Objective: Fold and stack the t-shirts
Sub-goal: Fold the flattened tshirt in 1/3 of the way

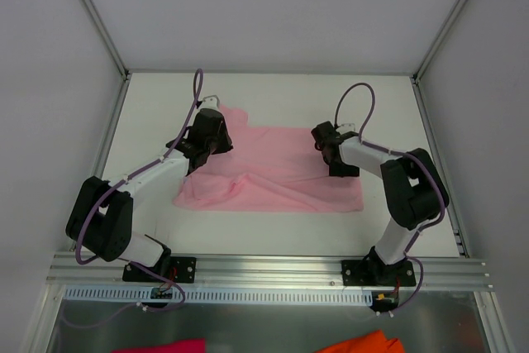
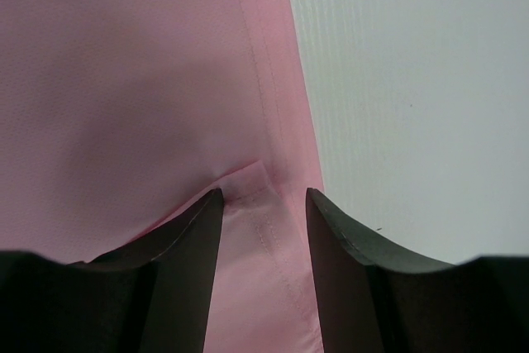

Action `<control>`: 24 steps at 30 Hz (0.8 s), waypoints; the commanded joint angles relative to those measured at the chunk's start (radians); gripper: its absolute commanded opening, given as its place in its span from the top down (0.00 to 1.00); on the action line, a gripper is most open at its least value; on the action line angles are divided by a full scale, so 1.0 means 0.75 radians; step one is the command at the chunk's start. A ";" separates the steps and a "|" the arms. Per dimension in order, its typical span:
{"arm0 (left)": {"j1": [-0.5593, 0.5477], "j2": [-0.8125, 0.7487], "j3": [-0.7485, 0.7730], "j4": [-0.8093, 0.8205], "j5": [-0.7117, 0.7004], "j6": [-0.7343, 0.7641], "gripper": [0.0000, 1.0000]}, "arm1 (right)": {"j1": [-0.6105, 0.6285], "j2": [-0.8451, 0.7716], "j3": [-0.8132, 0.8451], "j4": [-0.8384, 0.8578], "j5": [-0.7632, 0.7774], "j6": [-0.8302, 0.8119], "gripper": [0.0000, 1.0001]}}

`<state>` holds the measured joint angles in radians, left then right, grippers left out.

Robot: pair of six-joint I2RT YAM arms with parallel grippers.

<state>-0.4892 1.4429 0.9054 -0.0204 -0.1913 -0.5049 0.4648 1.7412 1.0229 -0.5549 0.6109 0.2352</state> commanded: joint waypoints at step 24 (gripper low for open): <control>0.012 -0.040 -0.005 -0.003 0.004 0.017 0.82 | -0.018 -0.180 0.039 -0.099 0.257 0.153 0.99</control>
<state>-0.4892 1.4357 0.9009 -0.0273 -0.1917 -0.5049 0.4568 1.6939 1.0355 -0.5915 0.6876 0.2905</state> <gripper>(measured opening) 0.178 0.023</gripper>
